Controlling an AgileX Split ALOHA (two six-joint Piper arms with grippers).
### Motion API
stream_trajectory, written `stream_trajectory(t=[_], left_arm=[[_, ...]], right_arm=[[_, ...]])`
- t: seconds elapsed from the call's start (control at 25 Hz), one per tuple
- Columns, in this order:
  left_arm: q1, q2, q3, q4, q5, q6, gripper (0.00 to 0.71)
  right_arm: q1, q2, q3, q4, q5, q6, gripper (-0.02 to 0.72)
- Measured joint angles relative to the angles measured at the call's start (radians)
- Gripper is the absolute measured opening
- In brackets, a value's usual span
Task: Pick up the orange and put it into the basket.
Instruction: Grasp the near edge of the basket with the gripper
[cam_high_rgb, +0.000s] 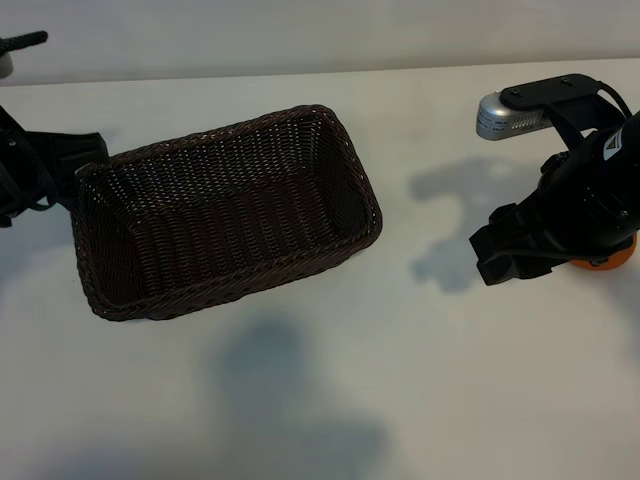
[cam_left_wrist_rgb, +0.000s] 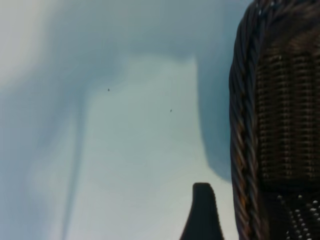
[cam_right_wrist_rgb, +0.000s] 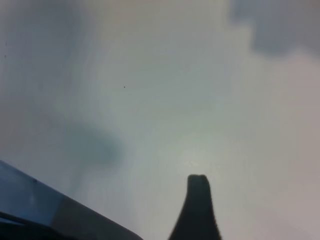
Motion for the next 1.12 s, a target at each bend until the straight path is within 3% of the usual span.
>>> stream_trajectory(t=[0.64, 1.12], left_arm=[[0.012, 0.187, 0.000, -0.023, -0.067, 0.027, 0.567], [0.017, 0.243, -0.001, -0.051, -0.134, 0.028, 0.567]], right_arm=[[0.000, 0.000, 0.000, -0.001, -0.004, -0.008, 0.558], [0.000, 0.000, 0.000, -0.001, -0.004, -0.015, 0.527]])
